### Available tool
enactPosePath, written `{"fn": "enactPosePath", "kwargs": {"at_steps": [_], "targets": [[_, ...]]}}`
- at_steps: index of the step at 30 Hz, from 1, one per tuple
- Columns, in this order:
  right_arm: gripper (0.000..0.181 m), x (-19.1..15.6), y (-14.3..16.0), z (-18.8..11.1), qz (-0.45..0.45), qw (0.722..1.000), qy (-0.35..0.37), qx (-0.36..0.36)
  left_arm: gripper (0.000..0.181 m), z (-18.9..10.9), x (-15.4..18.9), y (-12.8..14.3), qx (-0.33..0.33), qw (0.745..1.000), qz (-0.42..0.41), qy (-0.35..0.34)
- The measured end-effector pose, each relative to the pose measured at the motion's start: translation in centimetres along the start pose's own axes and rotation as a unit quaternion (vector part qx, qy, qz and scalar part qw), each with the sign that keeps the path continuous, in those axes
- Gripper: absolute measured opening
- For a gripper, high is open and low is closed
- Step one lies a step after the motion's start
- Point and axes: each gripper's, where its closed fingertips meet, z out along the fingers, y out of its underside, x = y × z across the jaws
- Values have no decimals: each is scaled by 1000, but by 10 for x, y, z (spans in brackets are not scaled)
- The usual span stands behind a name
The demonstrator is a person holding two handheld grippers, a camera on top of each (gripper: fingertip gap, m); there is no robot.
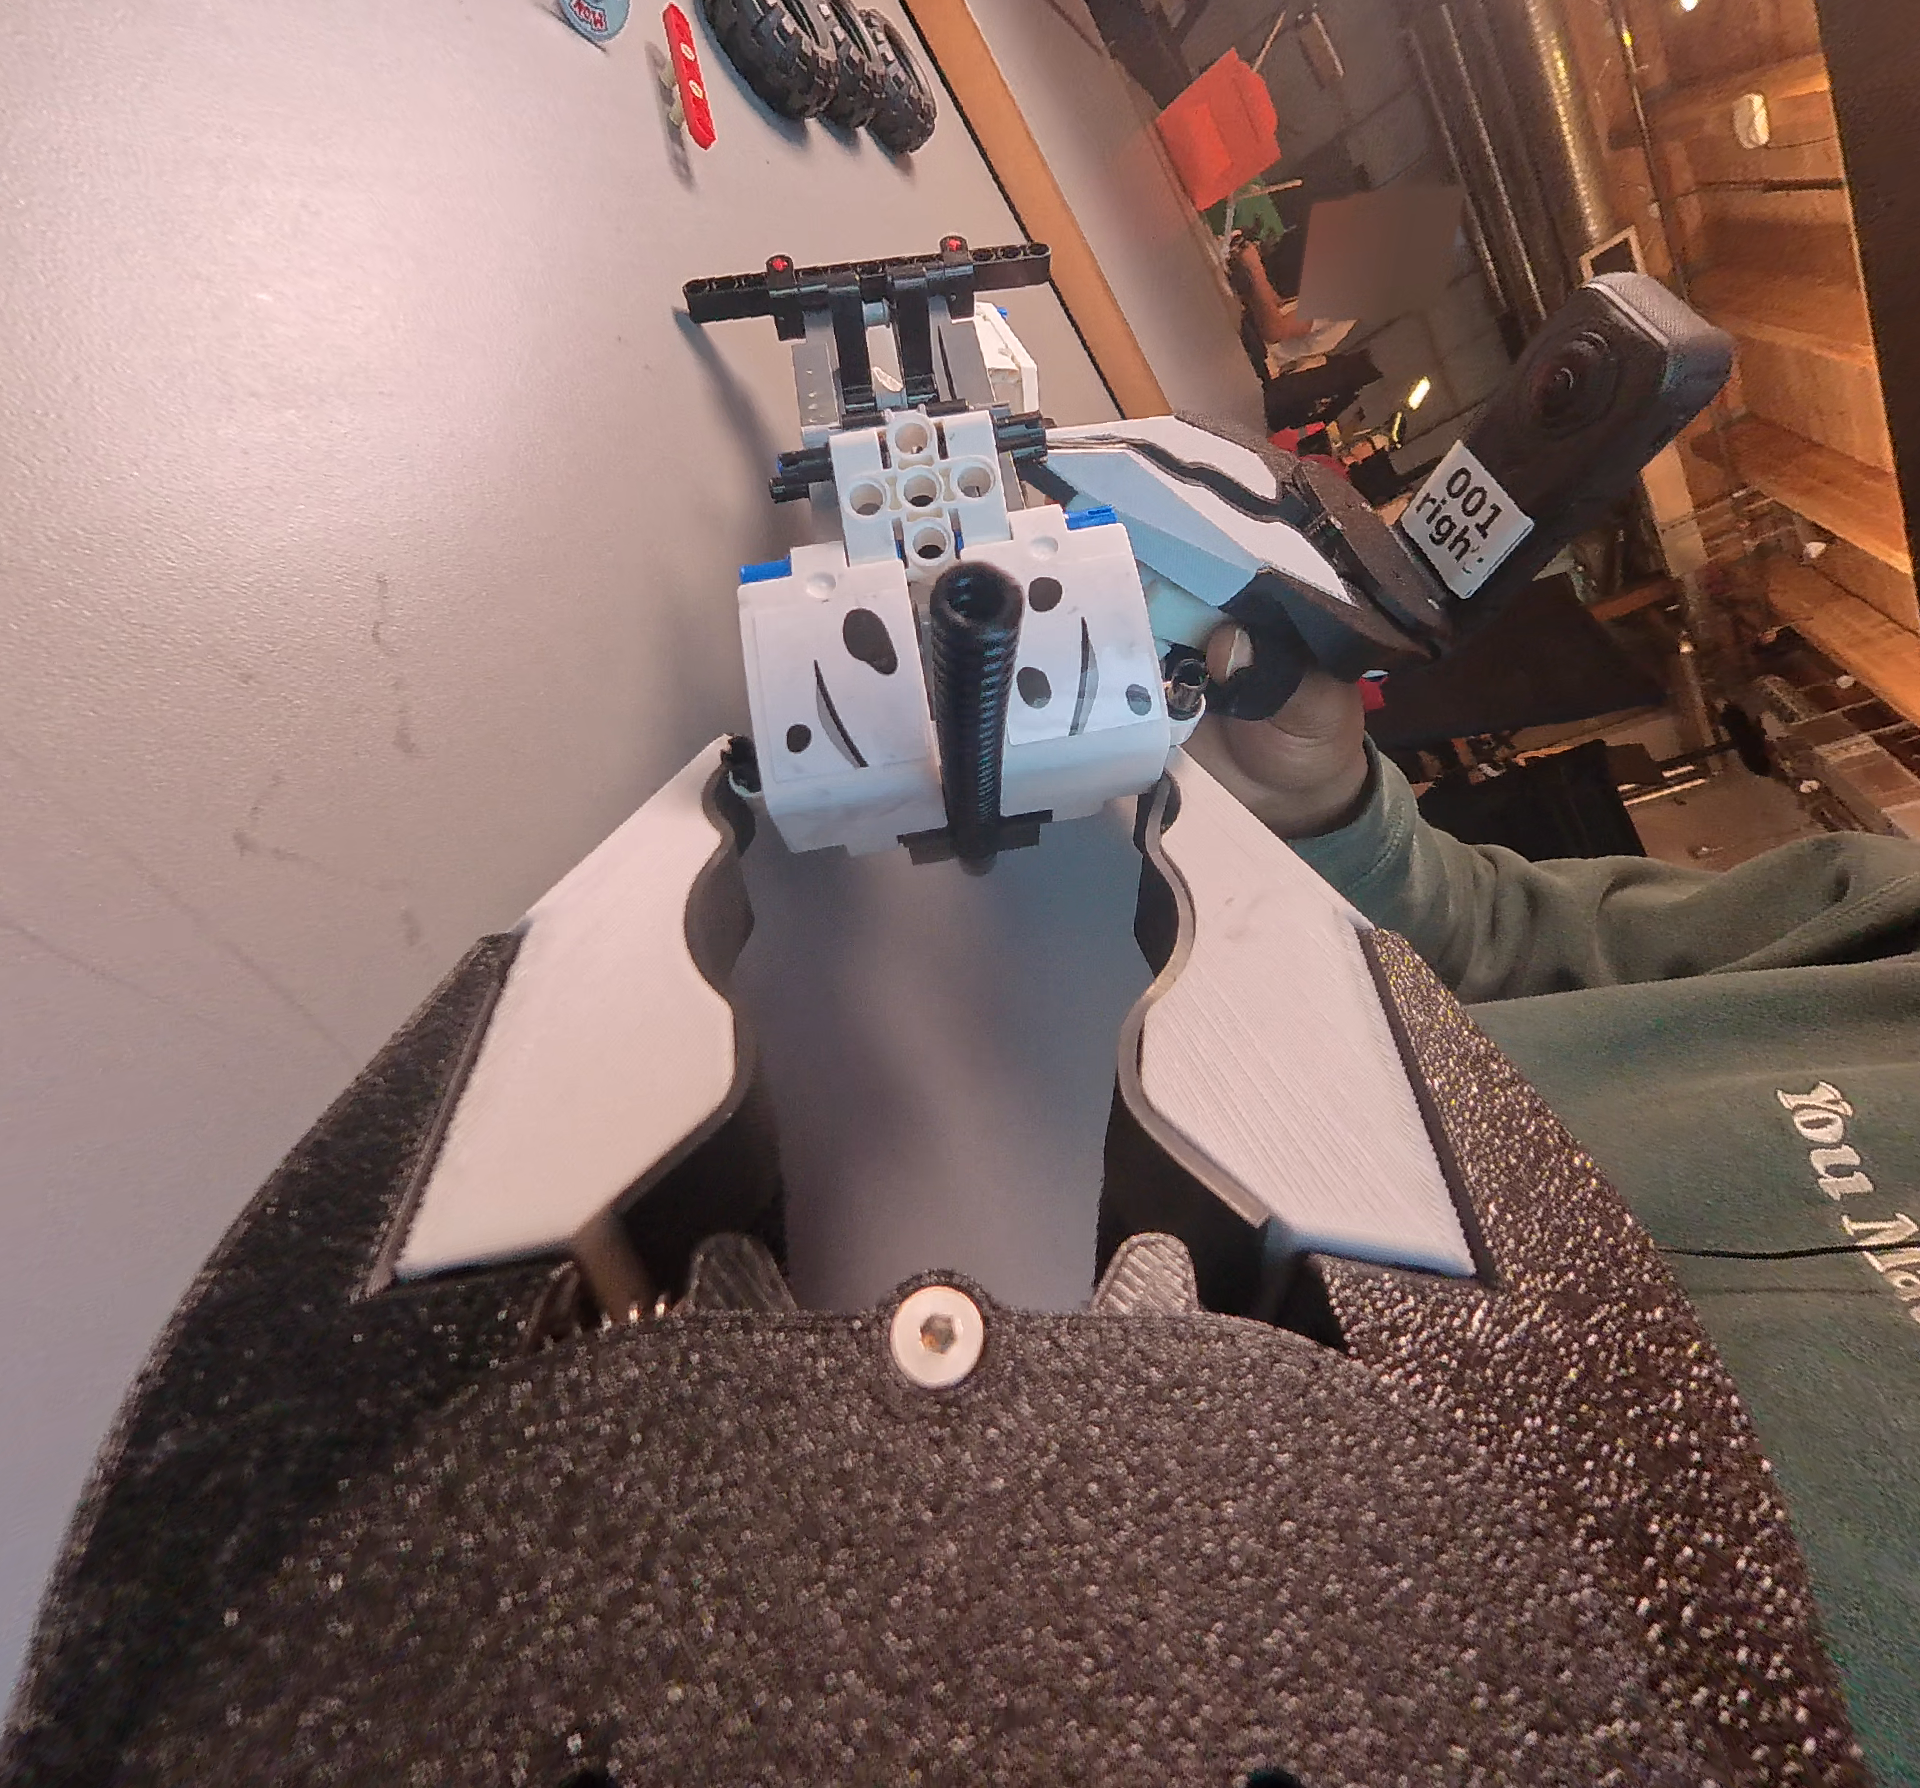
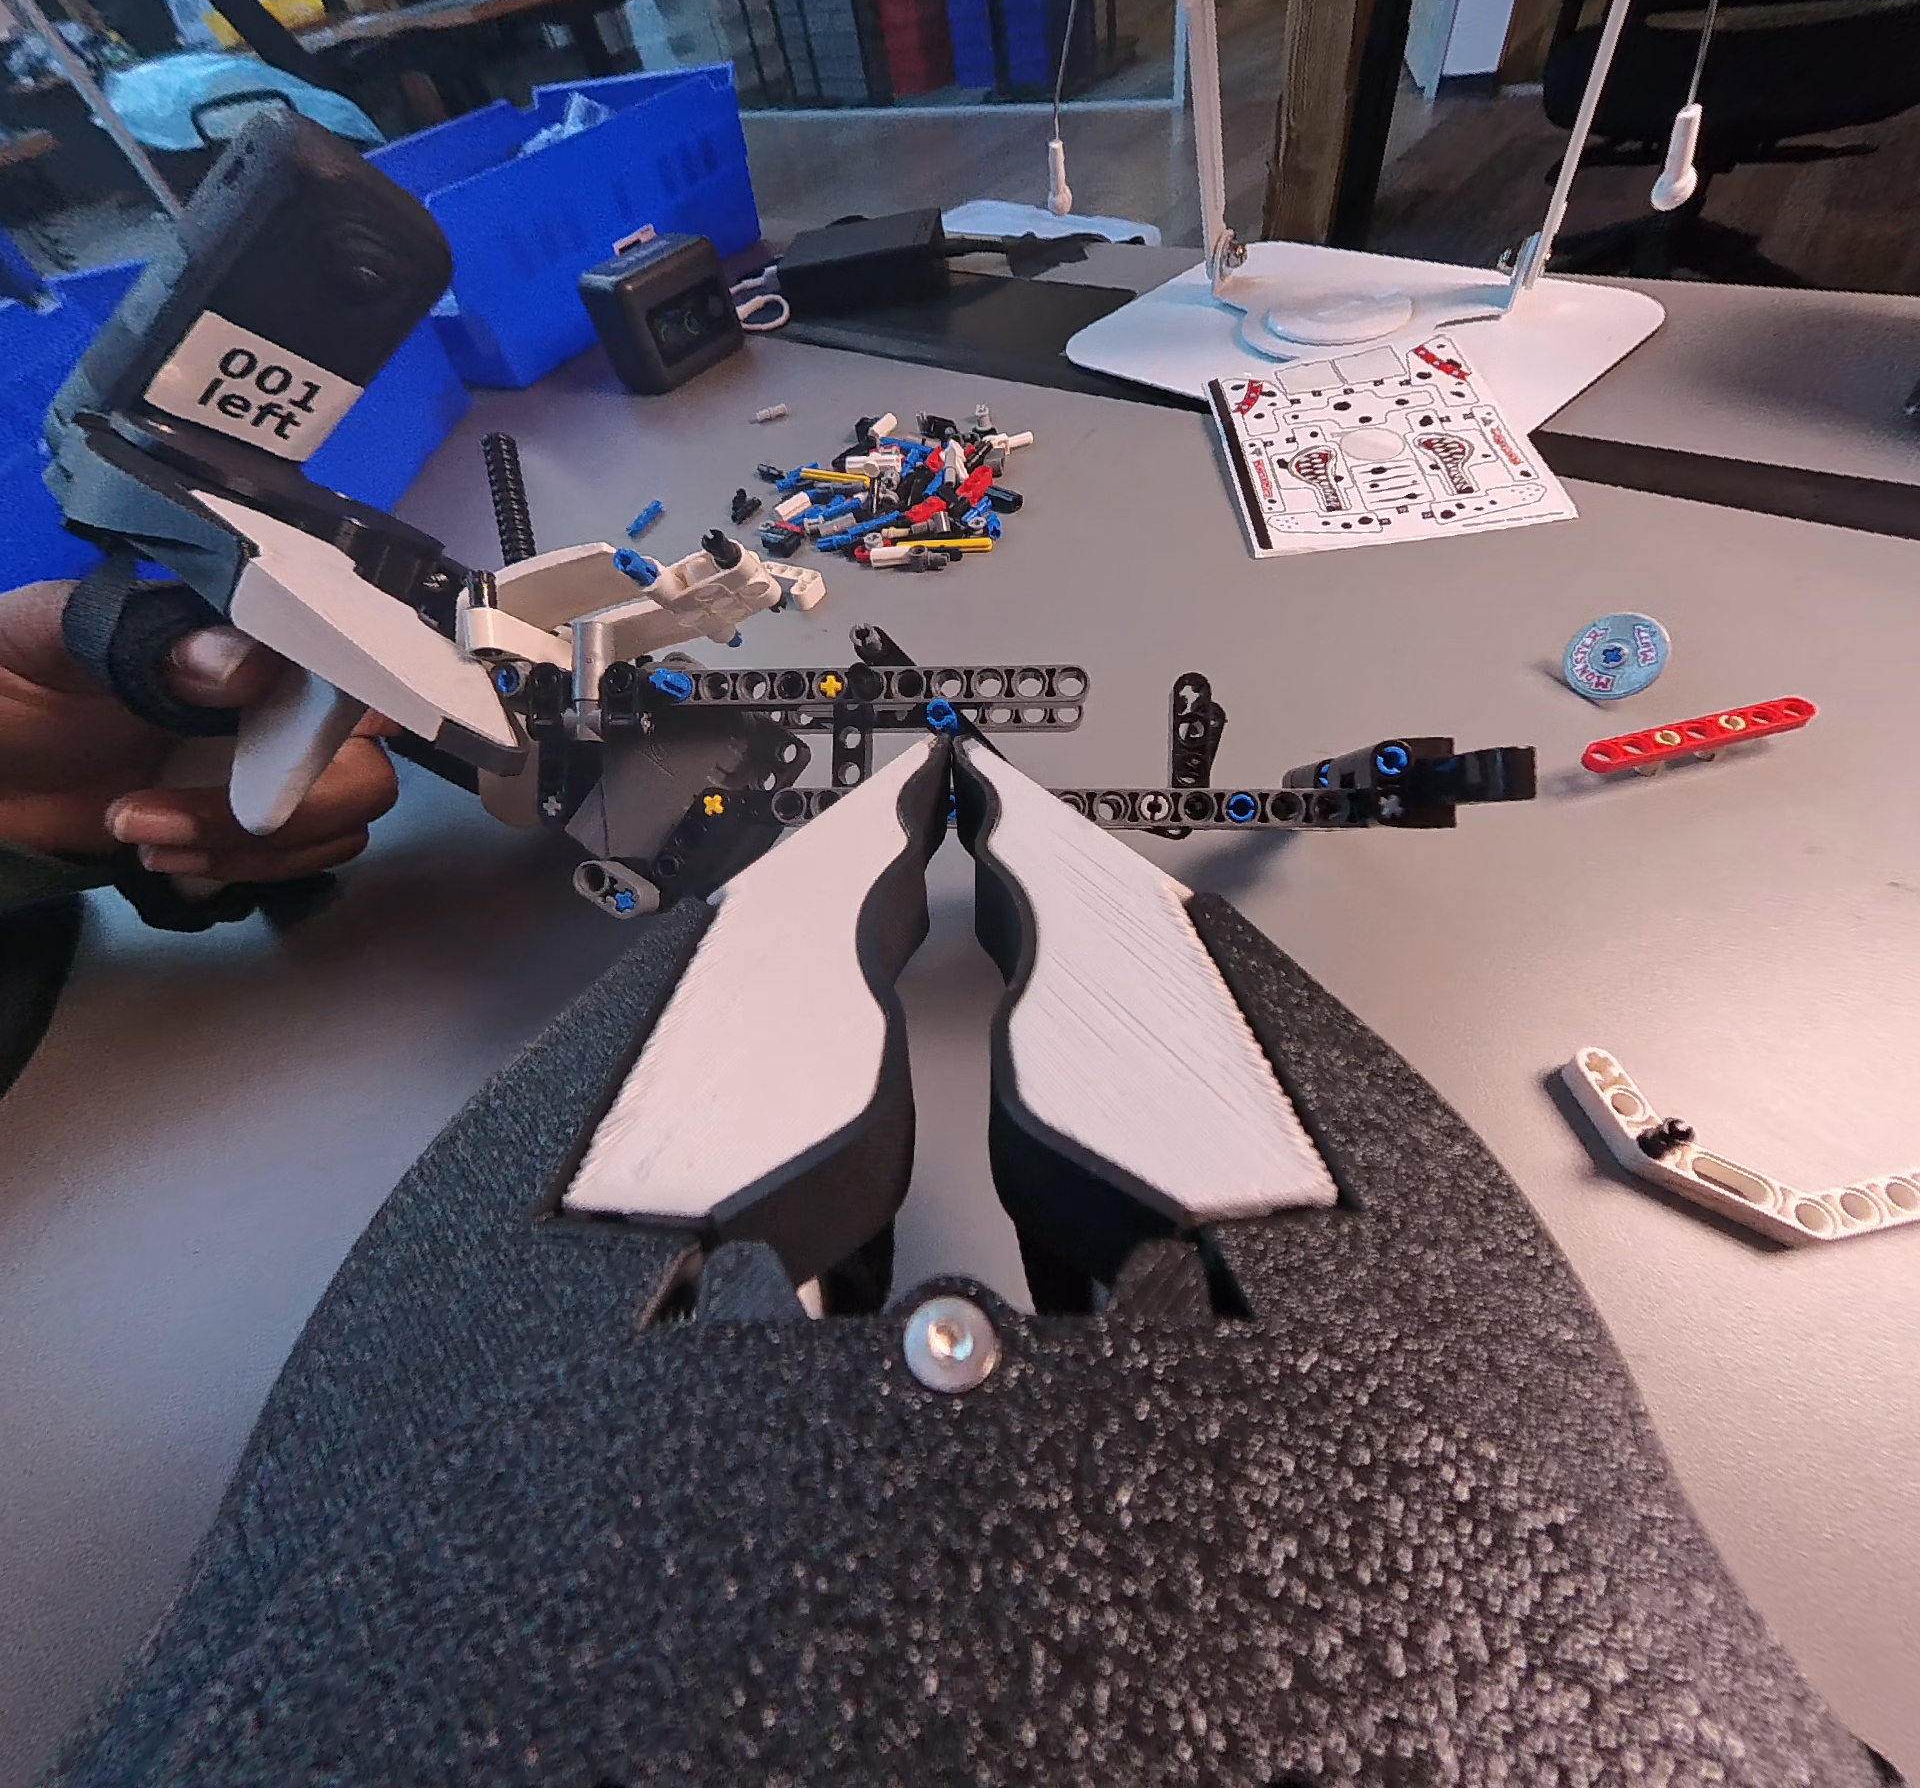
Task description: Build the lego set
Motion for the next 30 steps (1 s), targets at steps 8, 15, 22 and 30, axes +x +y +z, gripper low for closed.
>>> {"fn": "enactPosePath", "kwargs": {"at_steps": [8, 15, 22, 30], "targets": [[0, 2, 1, 1, -2, 1000, 3, 2, 75, -4, 5, -5, 8, 999, 42, -7], [0, 1, 5, 3, -10, 1000, 4, -9, 75, -8, 3, -6, -11, 987, 147, -63], [1, -3, 0, 1, -19, 1000, -7, -10, 74, -12, -7, -4, -47, 953, 273, -125], [4, 15, -39, 2, -44, 999, -8, 24, 75, -10, -26, 13, -103, 917, 349, -163]]}}
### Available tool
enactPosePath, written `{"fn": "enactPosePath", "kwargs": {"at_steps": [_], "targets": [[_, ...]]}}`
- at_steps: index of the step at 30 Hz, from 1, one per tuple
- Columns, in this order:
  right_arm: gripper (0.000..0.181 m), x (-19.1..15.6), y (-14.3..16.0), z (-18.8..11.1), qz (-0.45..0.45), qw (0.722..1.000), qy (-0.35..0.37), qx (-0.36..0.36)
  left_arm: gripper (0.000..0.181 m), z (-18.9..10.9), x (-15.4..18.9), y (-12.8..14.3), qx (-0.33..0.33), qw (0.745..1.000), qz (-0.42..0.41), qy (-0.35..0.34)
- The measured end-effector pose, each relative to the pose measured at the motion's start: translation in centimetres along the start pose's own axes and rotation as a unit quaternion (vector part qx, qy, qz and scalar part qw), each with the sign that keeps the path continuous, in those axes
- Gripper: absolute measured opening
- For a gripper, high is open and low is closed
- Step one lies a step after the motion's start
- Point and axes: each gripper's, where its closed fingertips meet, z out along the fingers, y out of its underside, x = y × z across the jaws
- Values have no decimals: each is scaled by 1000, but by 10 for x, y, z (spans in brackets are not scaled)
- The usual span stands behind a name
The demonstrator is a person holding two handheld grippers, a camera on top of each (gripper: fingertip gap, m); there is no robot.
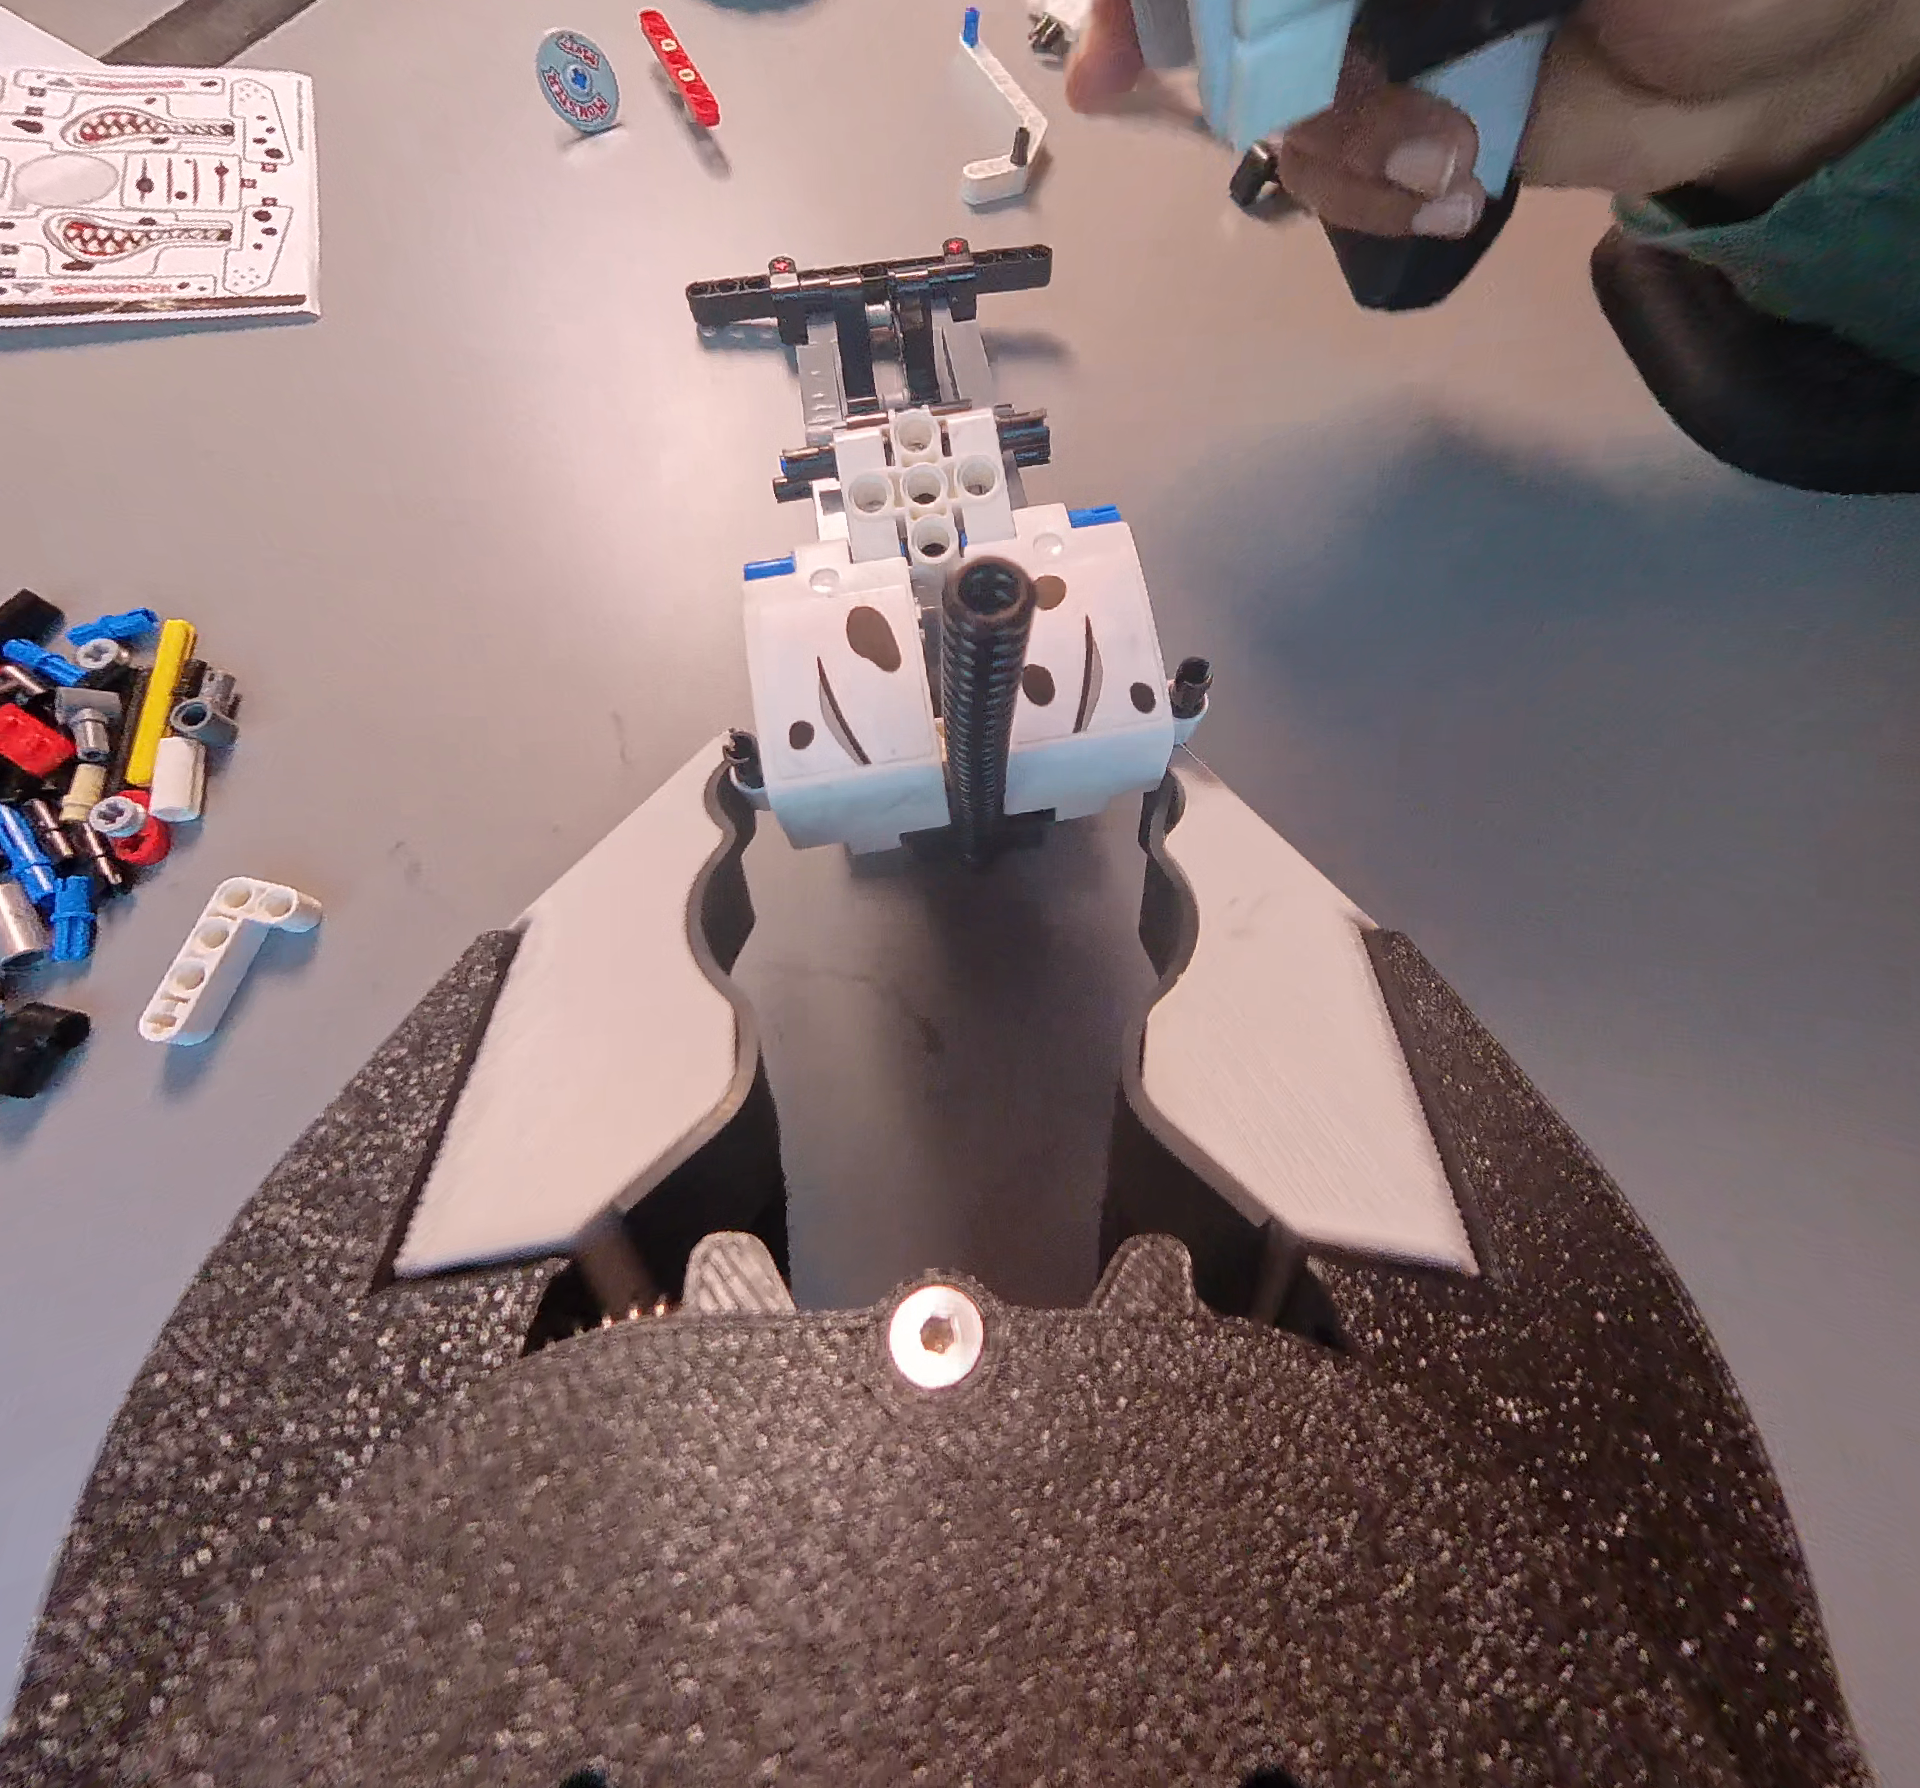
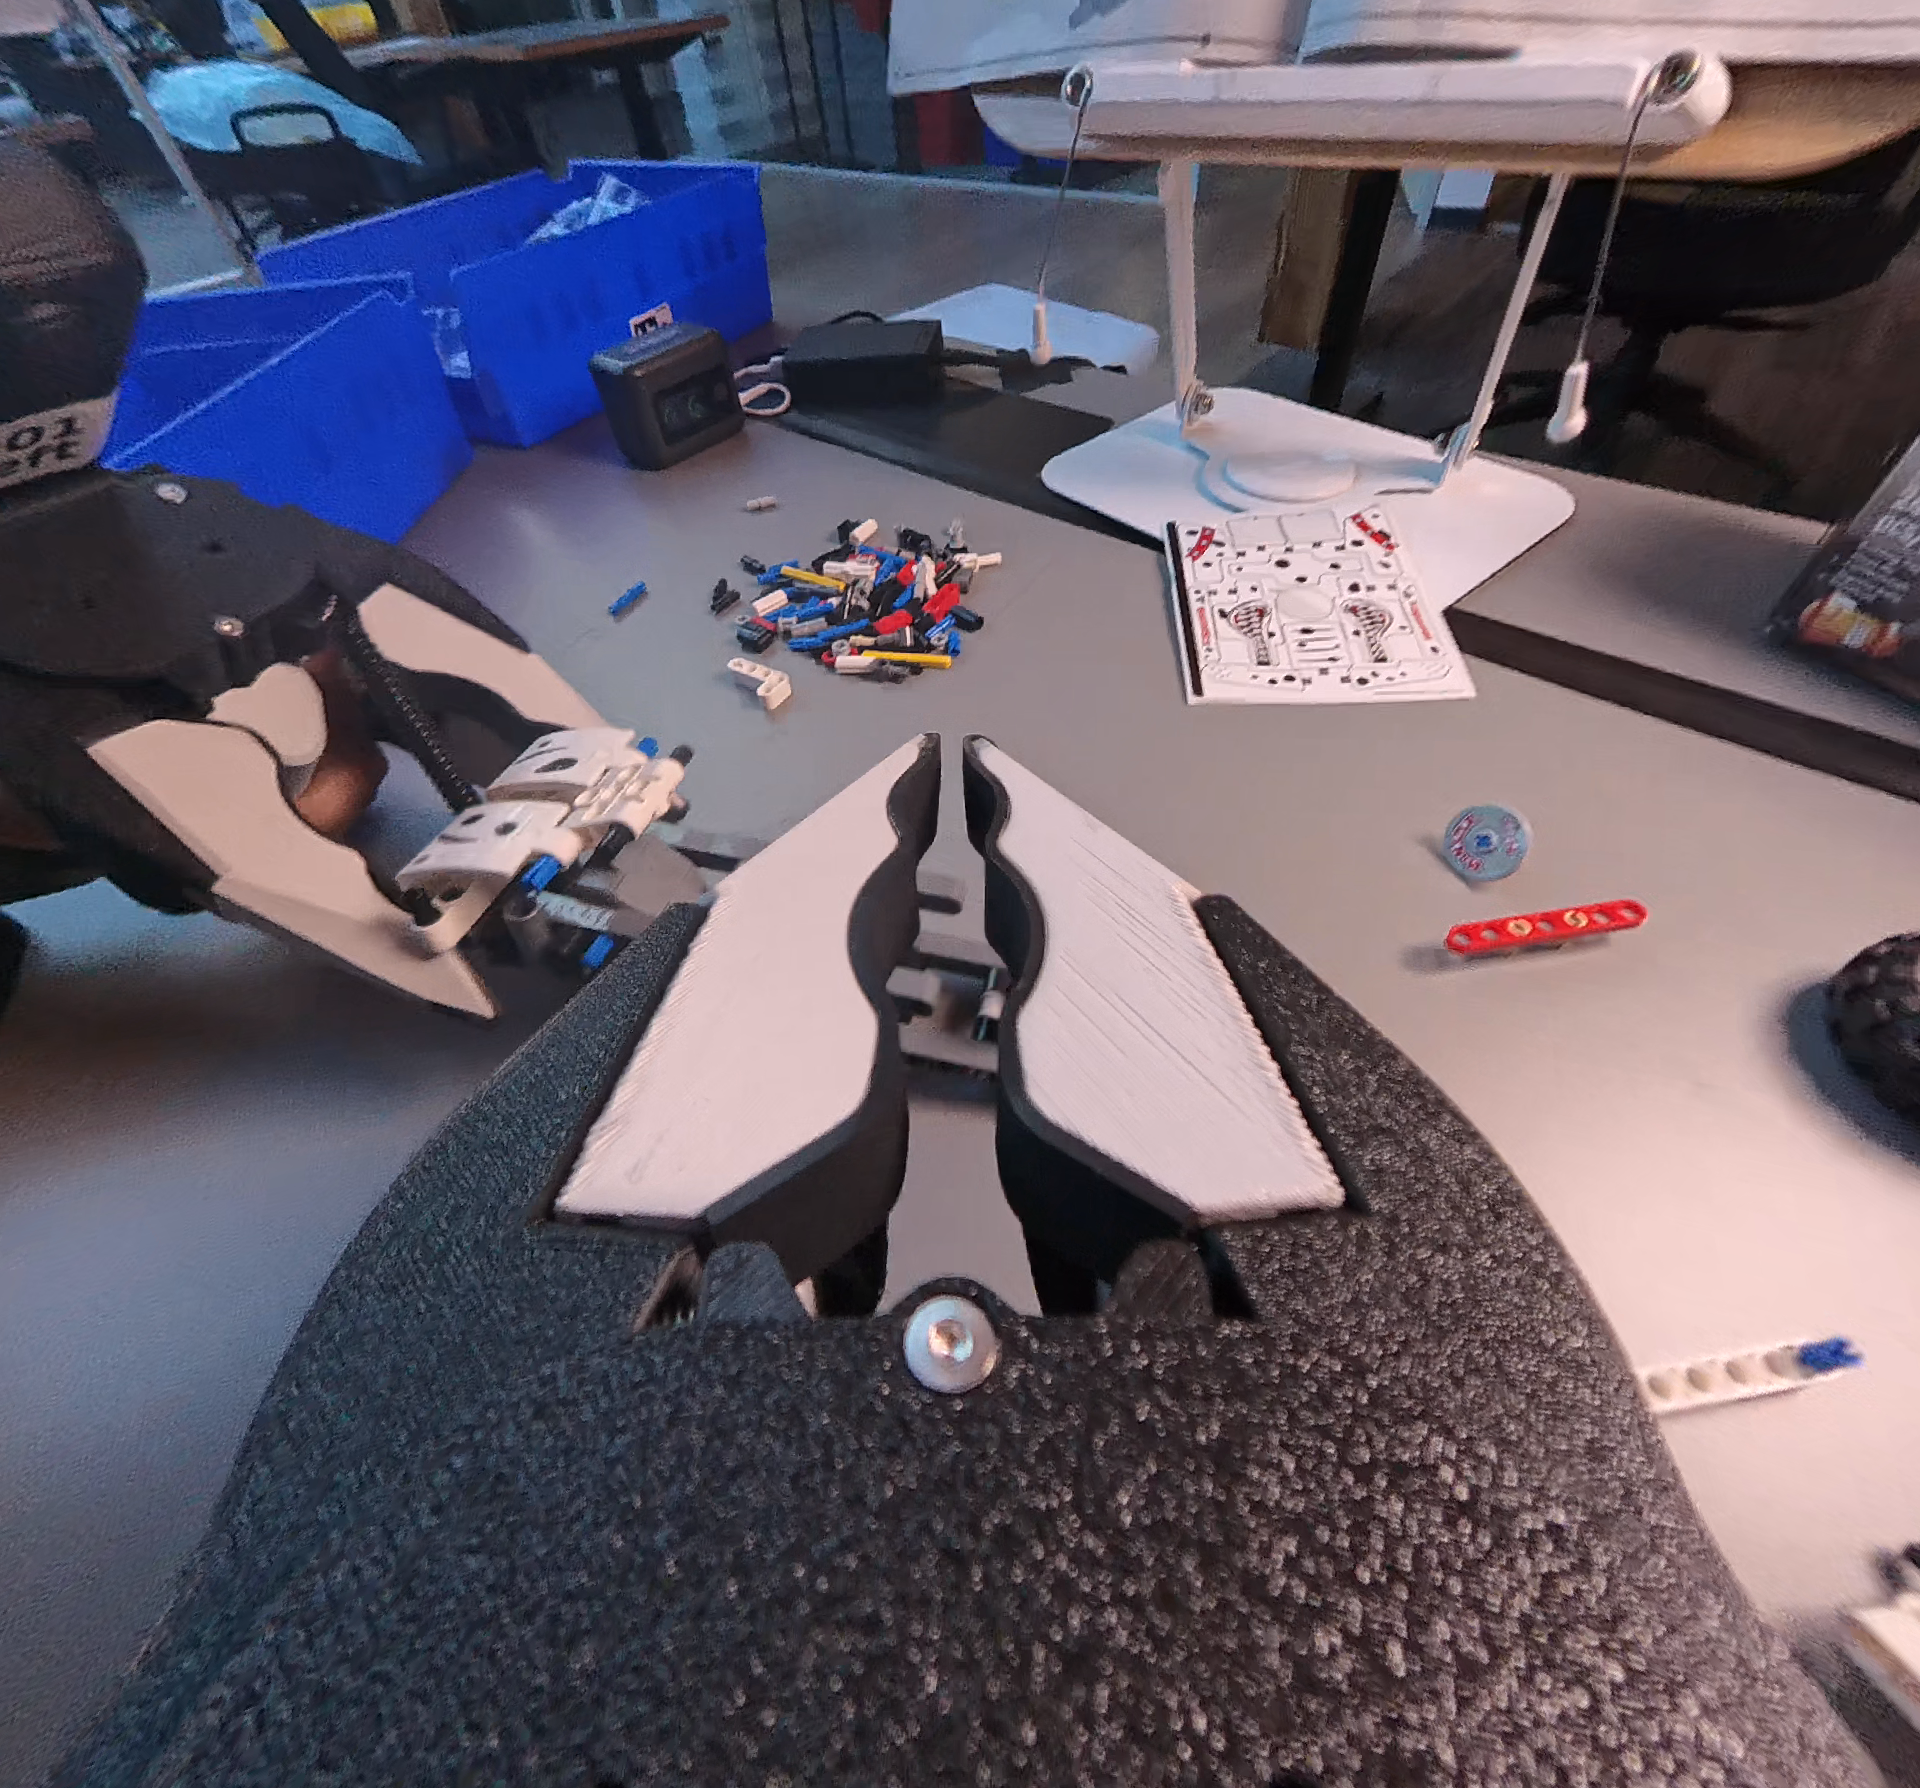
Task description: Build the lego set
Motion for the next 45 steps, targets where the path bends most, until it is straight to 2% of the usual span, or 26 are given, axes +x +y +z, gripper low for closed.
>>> {"fn": "enactPosePath", "kwargs": {"at_steps": [5, 11, 15, 19, 25, 45], "targets": [[9, 39, -52, 25, -61, 996, 35, 47, 75, 0, -9, 2, 2, 999, 23, -36], [7, 100, -124, 87, -105, 982, 96, 124, 76, -1, -16, 2, 12, 997, 34, -66], [2, 137, -148, 133, -109, 974, 141, 142, 77, -1, -16, 2, 22, 997, 34, -67], [1, 158, -165, 168, -109, 971, 161, 142, 81, -2, -15, 0, 29, 997, 38, -66], [2, 172, -177, 190, -103, 970, 168, 140, 84, -4, -14, -2, 39, 996, 41, -64], [2, 179, -171, 190, -94, 973, 165, 132, 80, -5, -16, -2, 41, 996, 40, -70]]}}
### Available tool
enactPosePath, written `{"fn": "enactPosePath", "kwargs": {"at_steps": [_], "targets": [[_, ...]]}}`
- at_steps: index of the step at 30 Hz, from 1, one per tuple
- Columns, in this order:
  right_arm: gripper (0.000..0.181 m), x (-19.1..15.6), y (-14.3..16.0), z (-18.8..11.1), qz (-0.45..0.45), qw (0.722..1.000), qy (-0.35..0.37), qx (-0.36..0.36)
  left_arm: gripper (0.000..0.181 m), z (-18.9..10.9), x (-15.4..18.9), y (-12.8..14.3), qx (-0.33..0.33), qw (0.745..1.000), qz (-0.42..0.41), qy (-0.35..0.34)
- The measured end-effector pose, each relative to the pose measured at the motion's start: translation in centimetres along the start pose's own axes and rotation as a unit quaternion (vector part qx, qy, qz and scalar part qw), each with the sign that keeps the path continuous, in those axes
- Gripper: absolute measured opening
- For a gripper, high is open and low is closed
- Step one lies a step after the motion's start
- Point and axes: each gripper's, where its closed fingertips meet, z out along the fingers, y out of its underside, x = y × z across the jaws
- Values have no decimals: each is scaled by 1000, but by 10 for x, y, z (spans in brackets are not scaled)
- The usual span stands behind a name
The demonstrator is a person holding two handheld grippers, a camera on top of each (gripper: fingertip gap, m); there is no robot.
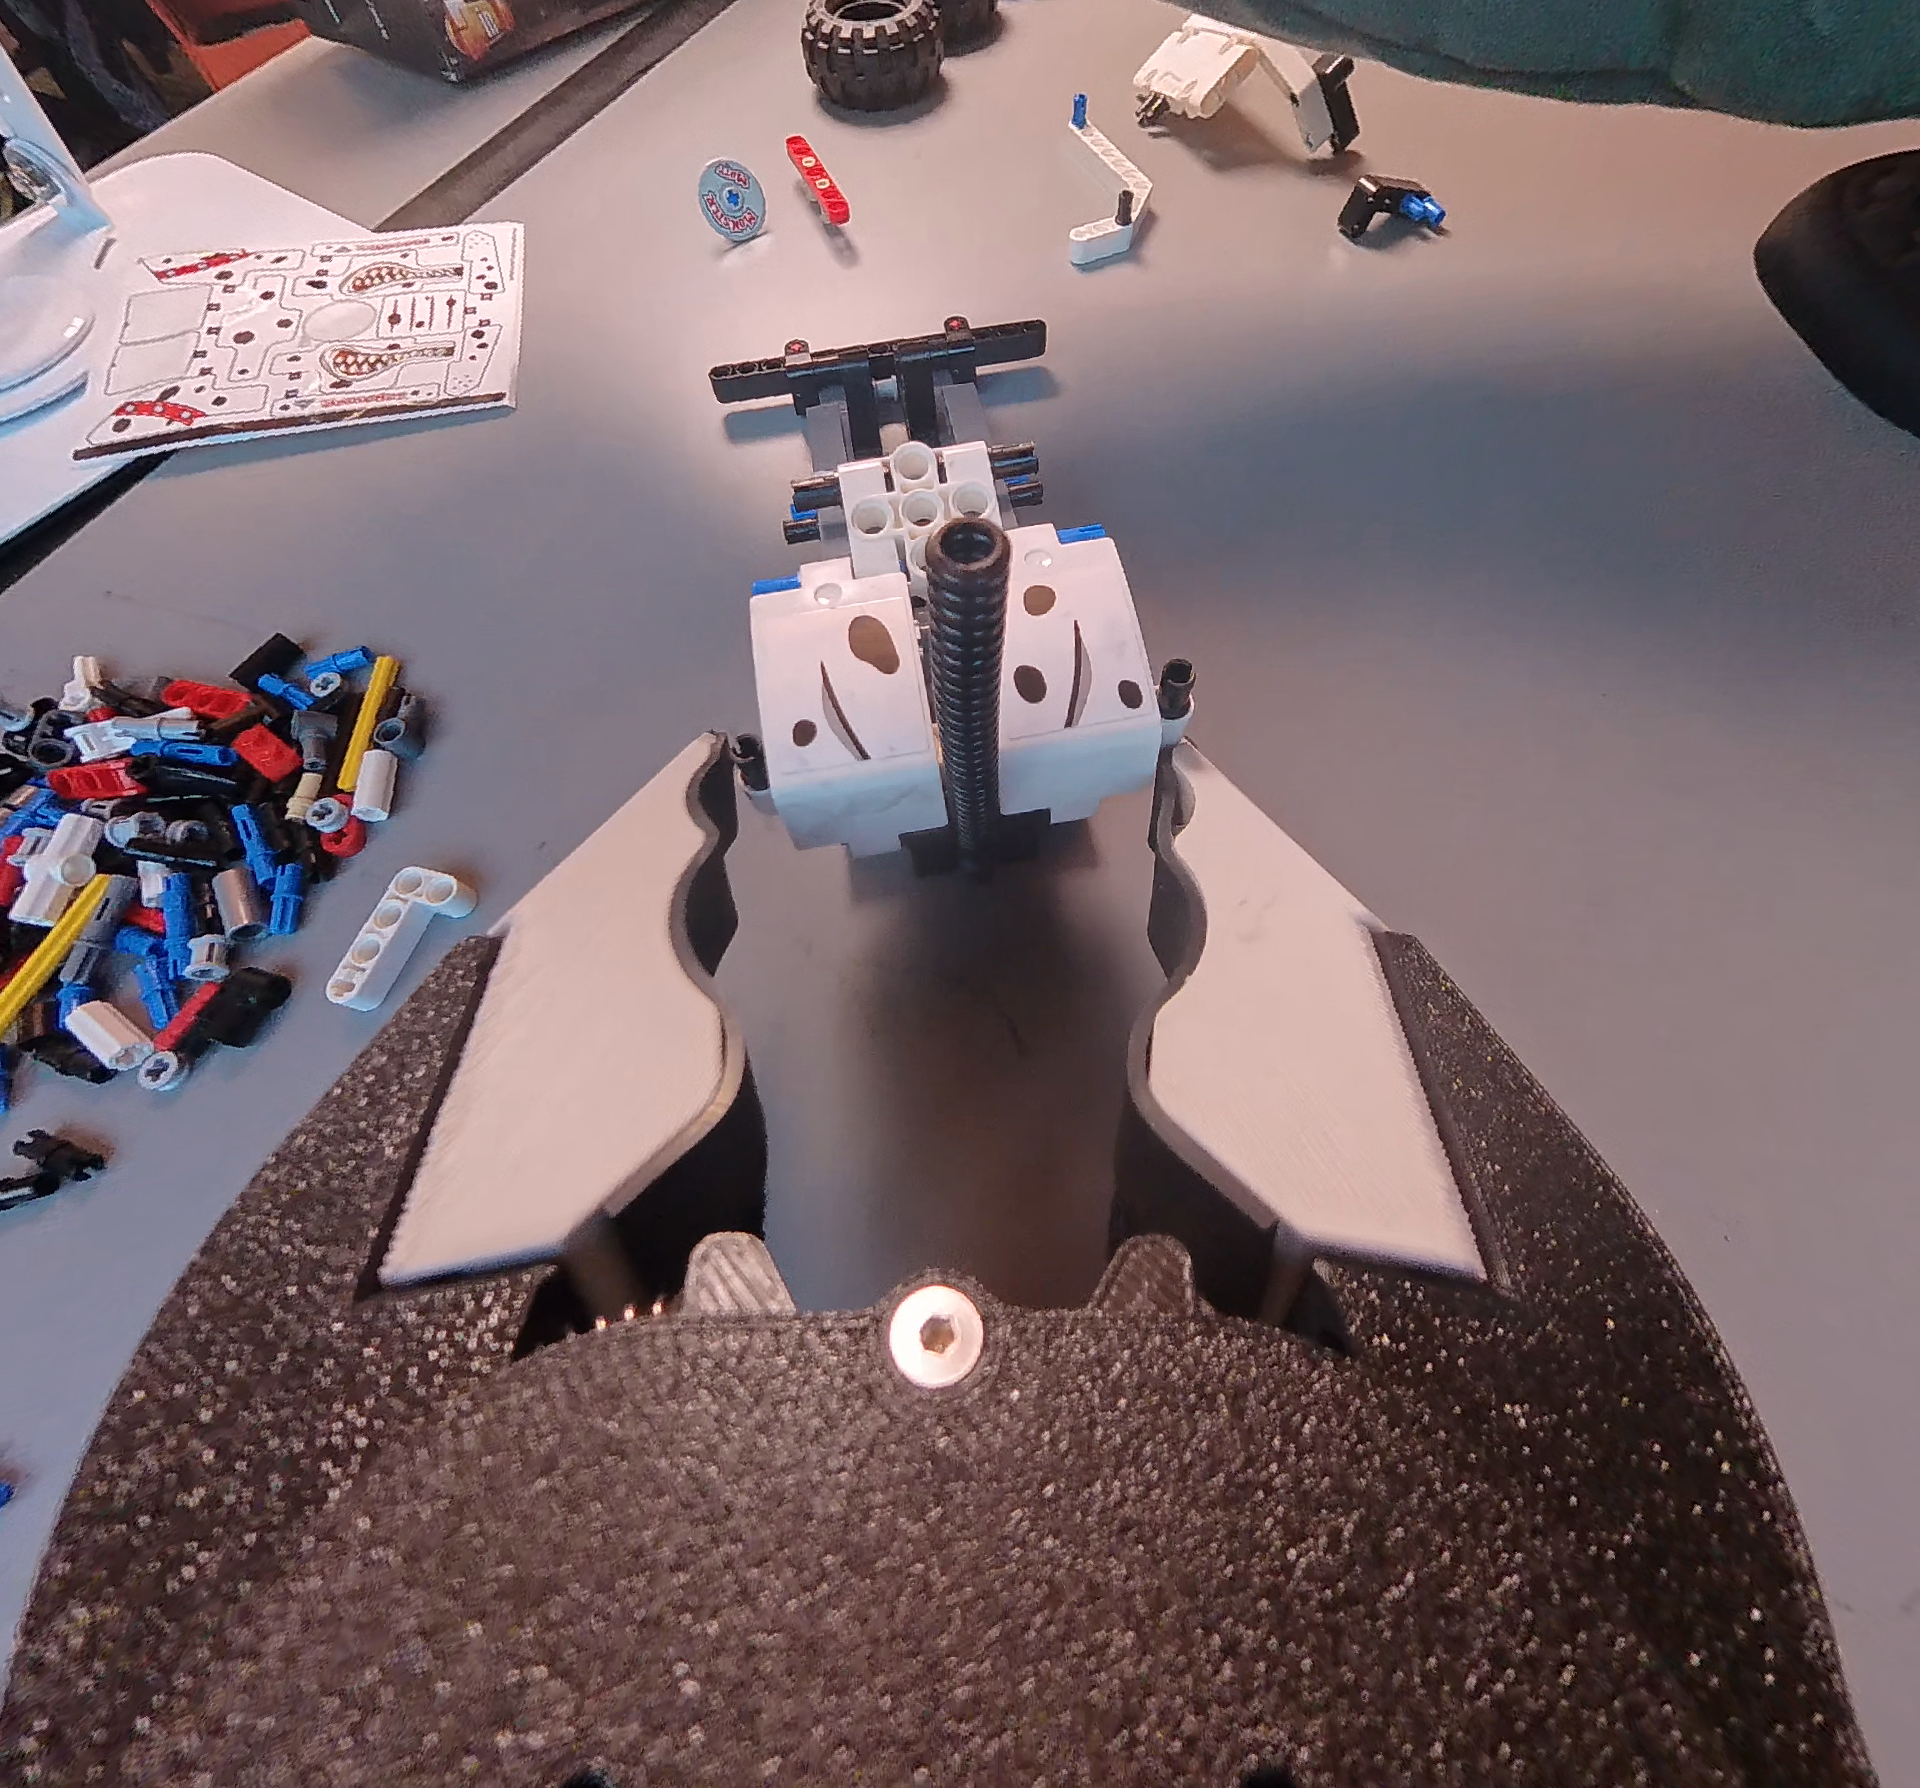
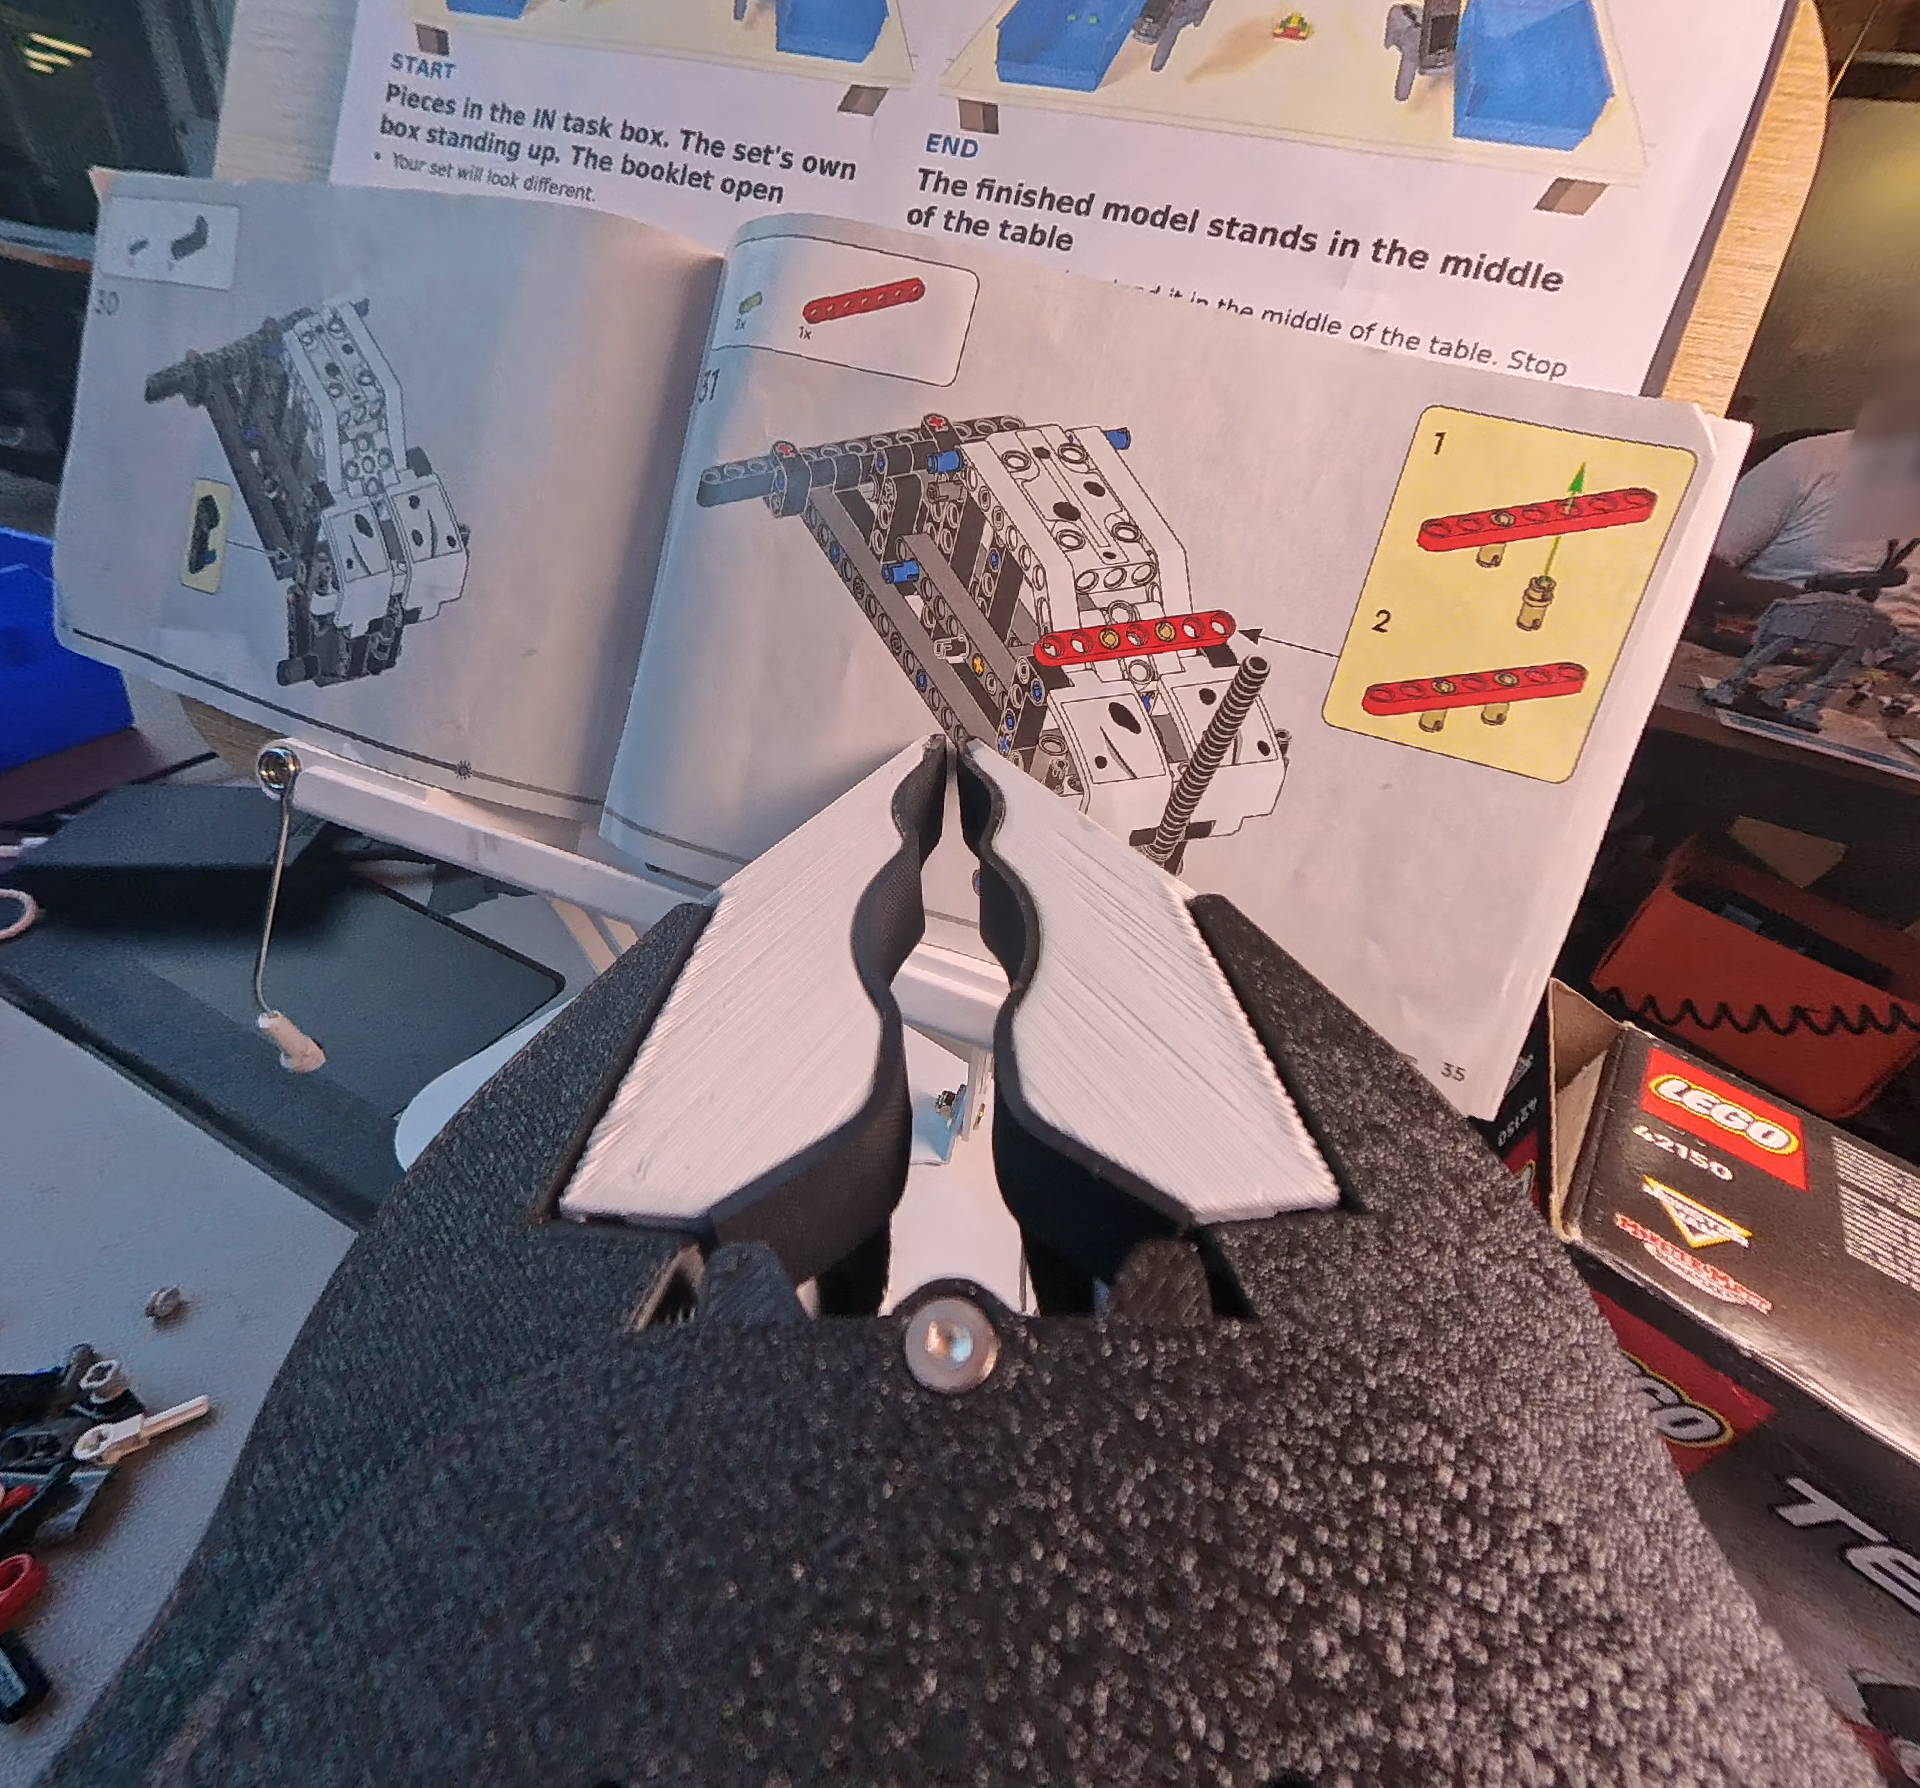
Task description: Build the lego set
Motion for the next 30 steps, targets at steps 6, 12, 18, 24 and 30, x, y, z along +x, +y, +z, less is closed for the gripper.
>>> {"fn": "enactPosePath", "kwargs": {"at_steps": [6, 12, 18, 24, 30], "targets": [[2, 0, -2, 1, -2, 1000, -2, 0, 80, 0, 0, 0, 1, 1000, 0, 1], [2, -1, -5, 2, -2, 1000, -4, 2, 80, 0, 0, 0, 1, 1000, 0, 1], [2, -4, -6, 3, -3, 1000, -7, 2, 80, 0, 1, -1, 2, 1000, 0, 1], [2, -6, -5, 1, -6, 1000, -8, 2, 80, -1, 0, -1, 3, 1000, 2, -1], [2, -5, -2, -1, -7, 1000, -8, 0, 80, 0, 0, -1, 2, 1000, 2, -1]]}}
